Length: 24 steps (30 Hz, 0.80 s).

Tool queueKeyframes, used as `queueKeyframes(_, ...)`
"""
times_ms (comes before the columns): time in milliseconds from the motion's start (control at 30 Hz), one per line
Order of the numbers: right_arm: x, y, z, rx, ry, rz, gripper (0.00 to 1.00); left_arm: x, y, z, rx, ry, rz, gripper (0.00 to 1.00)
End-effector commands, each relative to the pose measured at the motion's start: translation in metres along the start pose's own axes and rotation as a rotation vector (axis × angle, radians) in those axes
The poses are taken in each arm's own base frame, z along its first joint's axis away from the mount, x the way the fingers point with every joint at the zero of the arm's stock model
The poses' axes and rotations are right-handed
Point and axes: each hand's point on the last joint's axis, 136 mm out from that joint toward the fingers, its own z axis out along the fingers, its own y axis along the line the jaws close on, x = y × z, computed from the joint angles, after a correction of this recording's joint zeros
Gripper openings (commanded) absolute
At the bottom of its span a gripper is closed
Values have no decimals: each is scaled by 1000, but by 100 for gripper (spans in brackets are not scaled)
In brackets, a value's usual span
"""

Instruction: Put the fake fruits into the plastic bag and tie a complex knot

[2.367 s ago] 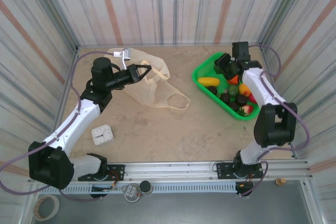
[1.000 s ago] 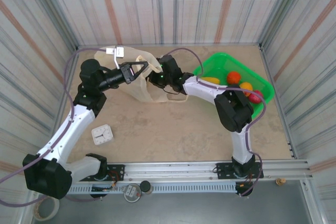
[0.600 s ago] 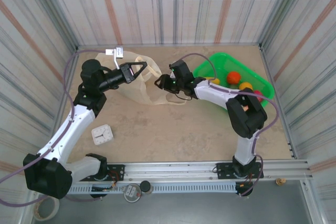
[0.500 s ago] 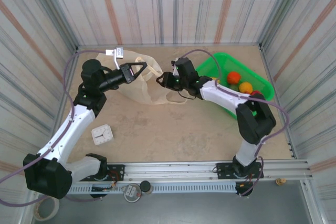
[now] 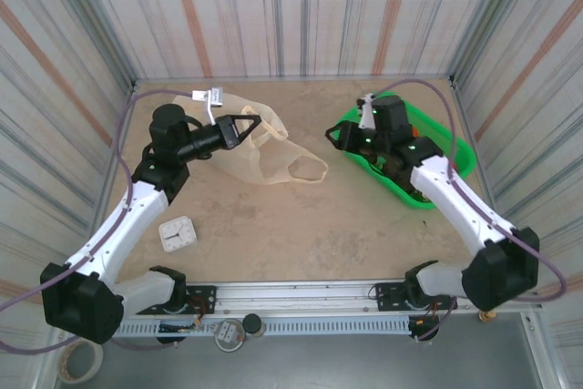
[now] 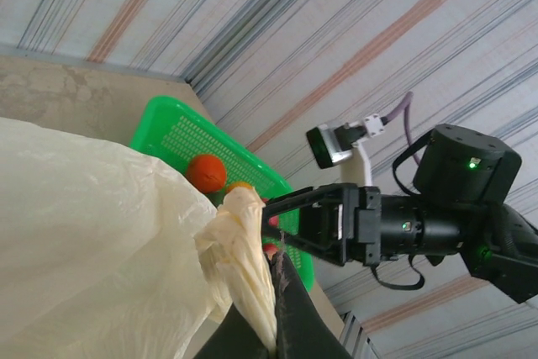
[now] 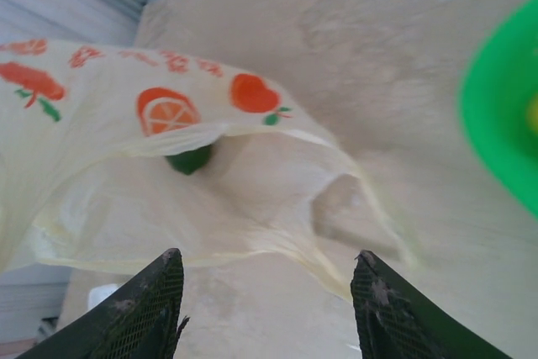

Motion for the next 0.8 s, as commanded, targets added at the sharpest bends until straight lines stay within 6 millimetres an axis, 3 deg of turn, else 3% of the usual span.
queueKeyframes(0,14,-57,-32,198,23,39,56,-5,-6,2,7,-5,37,0)
queueKeyframes(167,20,-134,-59,487,-1,189,57,-2,-3,6,9,7,17,0)
queueKeyframes(267,26,-163,-65,594,8,236,58,0,-4,7,13,12,18,0)
queueKeyframes(567,35,-205,-35,695,105,268,68,5,-5,11,19,30,24,0)
queueKeyframes(767,38,-228,-14,743,132,294,69,6,-3,12,17,34,20,0)
